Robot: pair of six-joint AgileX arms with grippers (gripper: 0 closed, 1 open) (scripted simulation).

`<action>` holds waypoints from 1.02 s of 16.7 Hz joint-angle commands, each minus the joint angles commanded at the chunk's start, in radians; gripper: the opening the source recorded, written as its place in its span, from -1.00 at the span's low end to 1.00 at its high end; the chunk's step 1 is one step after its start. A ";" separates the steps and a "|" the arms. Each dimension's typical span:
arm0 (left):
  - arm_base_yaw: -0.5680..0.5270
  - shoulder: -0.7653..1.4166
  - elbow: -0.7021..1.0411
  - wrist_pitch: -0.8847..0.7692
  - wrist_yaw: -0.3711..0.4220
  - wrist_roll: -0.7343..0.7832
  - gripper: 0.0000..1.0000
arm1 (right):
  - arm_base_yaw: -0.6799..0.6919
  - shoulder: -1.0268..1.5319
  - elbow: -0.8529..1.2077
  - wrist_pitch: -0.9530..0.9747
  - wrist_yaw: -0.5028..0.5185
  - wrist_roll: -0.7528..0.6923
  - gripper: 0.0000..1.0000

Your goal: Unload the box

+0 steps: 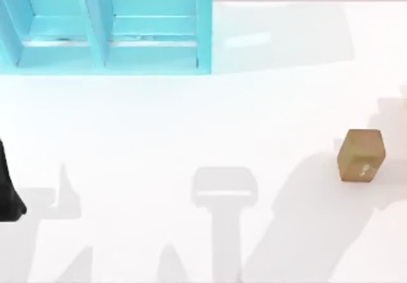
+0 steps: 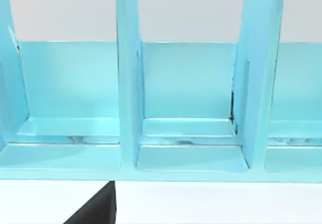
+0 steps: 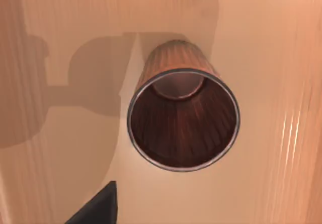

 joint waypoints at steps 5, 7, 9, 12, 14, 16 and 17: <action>0.000 0.000 0.000 0.000 0.000 0.000 1.00 | 0.001 0.019 -0.161 0.179 0.000 0.001 1.00; 0.000 0.000 0.000 0.000 0.000 0.000 1.00 | 0.001 0.030 -0.219 0.249 0.000 0.002 1.00; 0.000 0.000 0.000 0.000 0.000 0.000 1.00 | 0.001 0.039 -0.257 0.297 0.000 0.002 1.00; 0.000 0.000 0.000 0.000 0.000 0.000 1.00 | 0.001 0.042 -0.267 0.311 0.000 0.002 1.00; 0.000 0.000 0.000 0.000 0.000 0.000 1.00 | 0.001 0.042 -0.267 0.311 0.000 0.002 1.00; 0.000 0.000 0.000 0.000 0.000 0.000 1.00 | 0.001 0.042 -0.267 0.311 0.000 0.002 0.70; 0.000 0.000 0.000 0.000 0.000 0.000 1.00 | 0.001 0.042 -0.267 0.311 0.000 0.002 0.55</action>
